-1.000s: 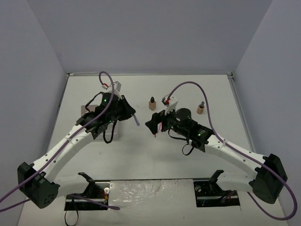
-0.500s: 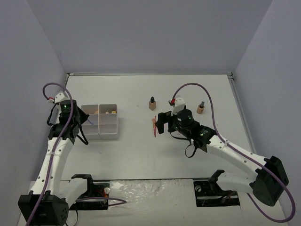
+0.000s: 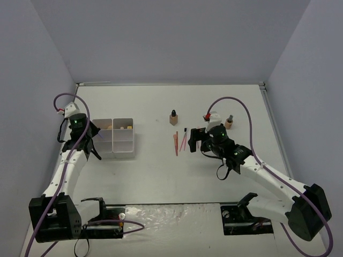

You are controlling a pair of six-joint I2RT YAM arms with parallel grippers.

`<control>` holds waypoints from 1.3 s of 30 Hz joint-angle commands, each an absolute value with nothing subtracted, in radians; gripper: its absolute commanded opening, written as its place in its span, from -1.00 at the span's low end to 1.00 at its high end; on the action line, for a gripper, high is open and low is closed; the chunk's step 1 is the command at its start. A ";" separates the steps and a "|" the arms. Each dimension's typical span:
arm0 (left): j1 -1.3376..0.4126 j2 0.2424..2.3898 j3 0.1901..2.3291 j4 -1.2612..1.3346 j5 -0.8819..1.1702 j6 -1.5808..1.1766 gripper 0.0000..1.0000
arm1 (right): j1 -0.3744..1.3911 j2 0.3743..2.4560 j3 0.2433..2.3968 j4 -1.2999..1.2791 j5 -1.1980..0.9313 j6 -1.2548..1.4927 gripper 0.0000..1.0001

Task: Organize the makeup

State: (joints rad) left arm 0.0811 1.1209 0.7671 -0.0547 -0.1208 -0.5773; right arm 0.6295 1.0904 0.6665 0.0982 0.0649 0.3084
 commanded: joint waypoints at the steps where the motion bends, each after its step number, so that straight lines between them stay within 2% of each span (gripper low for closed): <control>1: 0.091 1.122 0.782 0.130 -0.098 -0.564 -1.00 | 0.618 1.075 0.660 0.122 0.086 0.318 0.94; 5: 0.091 1.131 0.773 0.135 -0.084 -0.568 -1.00 | 0.610 1.094 0.660 0.115 0.108 0.338 0.94; 7: 0.091 1.135 0.763 0.131 -0.085 -0.570 -0.94 | 0.607 1.114 0.660 0.106 0.119 0.350 0.93; 10: 0.091 1.134 0.746 0.118 -0.095 -0.588 -0.74 | 0.600 1.137 0.662 0.092 0.150 0.369 0.92; 16: 0.091 1.114 0.737 0.065 -0.118 -0.609 -0.23 | 0.581 1.198 0.663 0.061 0.173 0.398 0.81; 21: 0.089 1.074 0.767 -0.016 -0.137 -0.603 0.12 | 0.566 1.263 0.669 0.053 0.173 0.422 0.66; 24: 0.090 1.041 0.824 -0.125 -0.135 -0.593 0.42 | 0.558 1.316 0.680 0.052 0.175 0.434 0.54; 29: 0.089 0.994 0.928 -0.286 -0.073 -0.578 0.72 | 0.541 1.401 0.703 0.054 0.192 0.461 0.38; 39: 0.038 0.994 1.035 -0.467 0.143 -0.580 0.87 | 0.502 1.561 0.745 0.070 0.221 0.472 0.10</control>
State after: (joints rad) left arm 0.0706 0.9909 0.9783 -0.3854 0.0317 -0.5866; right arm 0.5187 1.5169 0.6896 0.0417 0.1723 0.4518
